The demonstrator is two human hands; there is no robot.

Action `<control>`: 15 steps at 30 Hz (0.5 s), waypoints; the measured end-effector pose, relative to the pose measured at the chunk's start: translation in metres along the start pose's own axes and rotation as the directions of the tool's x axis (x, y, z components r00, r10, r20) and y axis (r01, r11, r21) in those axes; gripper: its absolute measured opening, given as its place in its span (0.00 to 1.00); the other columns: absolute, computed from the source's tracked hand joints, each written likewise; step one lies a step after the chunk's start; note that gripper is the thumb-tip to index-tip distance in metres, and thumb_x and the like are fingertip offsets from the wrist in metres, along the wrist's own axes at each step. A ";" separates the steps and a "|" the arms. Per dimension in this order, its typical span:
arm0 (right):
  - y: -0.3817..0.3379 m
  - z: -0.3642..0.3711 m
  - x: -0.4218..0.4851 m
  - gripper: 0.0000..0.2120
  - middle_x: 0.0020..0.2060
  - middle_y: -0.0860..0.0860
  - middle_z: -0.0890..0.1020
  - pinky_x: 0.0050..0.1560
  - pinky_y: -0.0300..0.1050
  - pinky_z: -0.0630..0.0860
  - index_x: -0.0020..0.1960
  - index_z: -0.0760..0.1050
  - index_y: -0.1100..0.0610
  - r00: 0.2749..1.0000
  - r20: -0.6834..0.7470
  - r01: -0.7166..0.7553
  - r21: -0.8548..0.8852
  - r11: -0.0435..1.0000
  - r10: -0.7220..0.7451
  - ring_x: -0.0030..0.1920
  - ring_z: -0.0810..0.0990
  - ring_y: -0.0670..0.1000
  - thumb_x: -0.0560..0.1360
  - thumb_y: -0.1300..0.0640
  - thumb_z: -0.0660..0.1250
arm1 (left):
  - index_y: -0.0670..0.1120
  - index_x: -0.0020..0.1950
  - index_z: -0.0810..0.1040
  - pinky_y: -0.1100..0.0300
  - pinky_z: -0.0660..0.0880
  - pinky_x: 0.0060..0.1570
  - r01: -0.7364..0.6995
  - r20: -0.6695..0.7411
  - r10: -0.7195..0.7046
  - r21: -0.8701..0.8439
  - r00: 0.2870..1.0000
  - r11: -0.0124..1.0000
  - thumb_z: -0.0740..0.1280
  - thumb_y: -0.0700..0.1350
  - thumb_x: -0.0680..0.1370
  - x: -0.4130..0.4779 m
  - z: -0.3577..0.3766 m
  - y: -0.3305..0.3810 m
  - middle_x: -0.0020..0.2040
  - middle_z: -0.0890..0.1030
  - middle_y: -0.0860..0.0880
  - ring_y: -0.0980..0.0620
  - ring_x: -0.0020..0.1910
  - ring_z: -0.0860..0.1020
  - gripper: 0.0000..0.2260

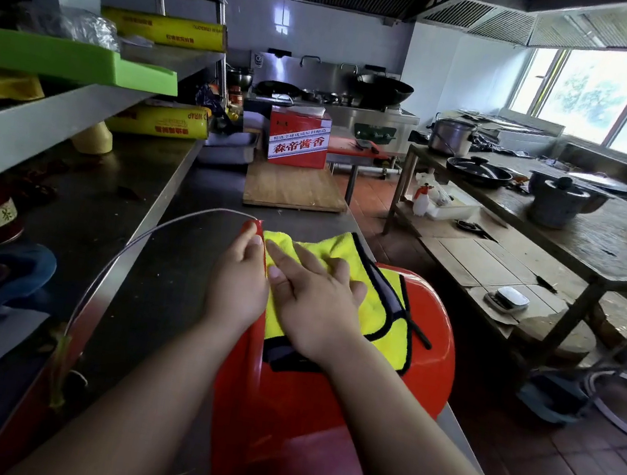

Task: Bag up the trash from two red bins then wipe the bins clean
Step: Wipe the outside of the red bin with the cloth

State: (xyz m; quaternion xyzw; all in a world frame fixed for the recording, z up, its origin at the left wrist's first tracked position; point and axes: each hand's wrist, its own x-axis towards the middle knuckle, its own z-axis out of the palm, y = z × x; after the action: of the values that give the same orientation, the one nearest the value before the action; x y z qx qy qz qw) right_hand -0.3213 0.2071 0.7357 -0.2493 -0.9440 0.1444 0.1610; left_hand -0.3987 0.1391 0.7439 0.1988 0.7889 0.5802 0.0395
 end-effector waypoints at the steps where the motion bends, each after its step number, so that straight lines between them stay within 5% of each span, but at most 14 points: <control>1: 0.004 0.000 0.000 0.20 0.75 0.41 0.58 0.63 0.59 0.53 0.72 0.52 0.30 1.000 -0.006 -0.002 -0.003 1.000 0.002 0.71 0.55 0.59 0.81 0.38 0.45 | 0.51 0.73 0.66 0.63 0.63 0.59 0.005 0.006 -0.005 0.008 1.000 1.000 0.53 0.49 0.83 0.000 0.000 0.001 0.71 0.69 0.49 0.50 0.69 0.67 0.18; 5: 0.037 0.000 -0.003 0.20 0.75 0.40 0.57 0.66 0.59 0.50 0.72 0.52 0.29 0.994 -0.015 -0.107 0.003 0.994 0.107 0.73 0.52 0.56 0.80 0.37 0.46 | 0.50 0.74 0.63 0.60 0.64 0.61 0.006 0.004 -0.006 0.032 1.000 0.999 0.54 0.50 0.83 0.003 0.001 0.004 0.72 0.68 0.49 0.51 0.66 0.70 0.20; 7: 0.062 -0.002 -0.004 0.20 0.76 0.41 0.57 0.68 0.59 0.49 0.71 0.53 0.29 0.975 -0.042 -0.217 0.021 0.976 0.218 0.74 0.50 0.56 0.80 0.37 0.46 | 0.50 0.74 0.63 0.60 0.69 0.48 0.005 -0.004 -0.005 0.047 1.000 0.999 0.54 0.51 0.83 0.002 0.001 0.005 0.64 0.75 0.49 0.57 0.48 0.75 0.19; 9: 0.092 -0.005 -0.006 0.20 0.76 0.41 0.56 0.69 0.60 0.48 0.71 0.53 0.28 0.935 -0.067 -0.346 0.041 0.937 0.348 0.76 0.47 0.56 0.79 0.37 0.47 | 0.50 0.72 0.66 0.63 0.66 0.34 0.001 -0.015 0.000 0.071 1.000 0.998 0.53 0.51 0.83 0.001 0.001 0.006 0.50 0.77 0.53 0.62 0.36 0.70 0.18; 11: 0.116 -0.007 -0.010 0.20 0.77 0.42 0.54 0.70 0.61 0.46 0.71 0.52 0.27 0.887 -0.067 -0.451 0.079 0.889 0.456 0.76 0.45 0.57 0.79 0.36 0.47 | 0.50 0.72 0.66 0.67 0.65 0.33 -0.008 -0.017 0.009 0.088 1.000 0.996 0.53 0.51 0.83 0.002 0.003 0.005 0.56 0.78 0.53 0.61 0.39 0.72 0.18; 15: 0.116 -0.007 -0.011 0.20 0.77 0.44 0.51 0.70 0.63 0.44 0.71 0.51 0.27 0.857 -0.053 -0.506 0.105 0.856 0.513 0.76 0.43 0.60 0.79 0.36 0.46 | 0.51 0.73 0.66 0.62 0.67 0.47 -0.002 -0.023 0.004 0.089 1.000 0.996 0.52 0.51 0.83 0.003 0.005 0.002 0.68 0.73 0.50 0.52 0.61 0.74 0.19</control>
State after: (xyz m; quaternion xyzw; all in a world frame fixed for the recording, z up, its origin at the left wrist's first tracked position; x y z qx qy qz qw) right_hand -0.2610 0.2992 0.6983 -0.4884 -0.8301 0.2126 0.1651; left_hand -0.3989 0.1455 0.7449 0.1949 0.8140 0.5467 0.0204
